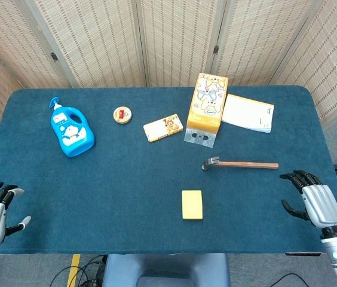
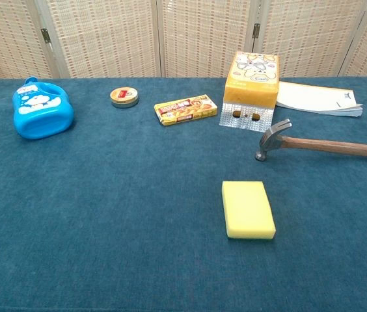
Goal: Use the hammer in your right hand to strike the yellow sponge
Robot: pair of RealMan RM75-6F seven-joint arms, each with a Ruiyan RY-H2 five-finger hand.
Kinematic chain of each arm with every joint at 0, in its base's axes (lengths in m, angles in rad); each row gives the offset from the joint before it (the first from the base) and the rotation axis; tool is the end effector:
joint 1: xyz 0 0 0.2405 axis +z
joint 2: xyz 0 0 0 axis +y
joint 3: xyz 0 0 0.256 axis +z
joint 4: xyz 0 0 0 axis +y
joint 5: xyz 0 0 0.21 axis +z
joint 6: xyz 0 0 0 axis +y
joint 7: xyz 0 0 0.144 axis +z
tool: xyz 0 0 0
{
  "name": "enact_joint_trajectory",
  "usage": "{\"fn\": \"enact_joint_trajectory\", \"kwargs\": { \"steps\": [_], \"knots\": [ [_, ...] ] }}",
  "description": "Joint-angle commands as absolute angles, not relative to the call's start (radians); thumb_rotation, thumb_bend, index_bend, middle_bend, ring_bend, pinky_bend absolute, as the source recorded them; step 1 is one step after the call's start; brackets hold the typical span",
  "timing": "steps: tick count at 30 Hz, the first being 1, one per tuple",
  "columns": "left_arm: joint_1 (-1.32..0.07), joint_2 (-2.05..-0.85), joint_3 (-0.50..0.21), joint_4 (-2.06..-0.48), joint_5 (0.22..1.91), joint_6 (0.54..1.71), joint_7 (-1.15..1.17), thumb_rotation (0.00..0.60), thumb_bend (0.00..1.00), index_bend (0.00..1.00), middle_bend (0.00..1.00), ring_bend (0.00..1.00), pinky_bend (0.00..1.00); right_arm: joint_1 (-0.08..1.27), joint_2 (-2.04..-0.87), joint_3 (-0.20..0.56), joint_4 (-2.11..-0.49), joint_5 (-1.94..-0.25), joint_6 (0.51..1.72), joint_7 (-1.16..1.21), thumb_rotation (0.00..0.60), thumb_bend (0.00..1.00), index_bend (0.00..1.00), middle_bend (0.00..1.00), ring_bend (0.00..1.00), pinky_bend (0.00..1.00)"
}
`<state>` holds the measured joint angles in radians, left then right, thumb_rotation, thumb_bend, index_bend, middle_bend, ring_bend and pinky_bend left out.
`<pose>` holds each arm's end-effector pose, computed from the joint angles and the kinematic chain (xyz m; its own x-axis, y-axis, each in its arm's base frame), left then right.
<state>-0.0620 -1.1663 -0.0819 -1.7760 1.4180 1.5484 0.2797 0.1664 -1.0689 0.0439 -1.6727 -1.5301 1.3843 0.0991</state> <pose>-0.2837 0.1772 0.1479 0.4532 -0.0465 0.8902 0.8894 0.0910 -0.4480 -0.2893 -0.2023 0.1535 0.3051 -0.0886 0.9482 -0.9492 -0.1086 0.2952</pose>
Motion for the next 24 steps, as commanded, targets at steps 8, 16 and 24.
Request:
{"fn": "enact_joint_trajectory", "kwargs": {
  "steps": [8,16,24],
  "knots": [
    [-0.068,-1.168,-0.077,-1.774,1.418,1.533,0.286,0.600,0.18,0.35,0.29,0.15,0.19,0.176,-1.074,0.041,-1.676,-1.535,1.368,0.095,0.600,0.21,0.26,0.30,0.18,0.25],
    [-0.068,-1.172,-0.075,-1.769,1.422,1.532,0.277,0.600,0.18,0.35,0.29,0.15,0.19,0.255,-1.096,0.070,-1.676,-1.526,1.270,0.072,0.600,0.23,0.24,0.30,0.18,0.25],
    [-0.052,-1.166,-0.064,-1.759,1.418,1.543,0.263,0.600,0.18,0.36,0.29,0.15,0.19,0.389,-1.159,0.141,-1.605,-1.417,1.093,0.032,0.600,0.23,0.23,0.27,0.17,0.25]
  ]
}}
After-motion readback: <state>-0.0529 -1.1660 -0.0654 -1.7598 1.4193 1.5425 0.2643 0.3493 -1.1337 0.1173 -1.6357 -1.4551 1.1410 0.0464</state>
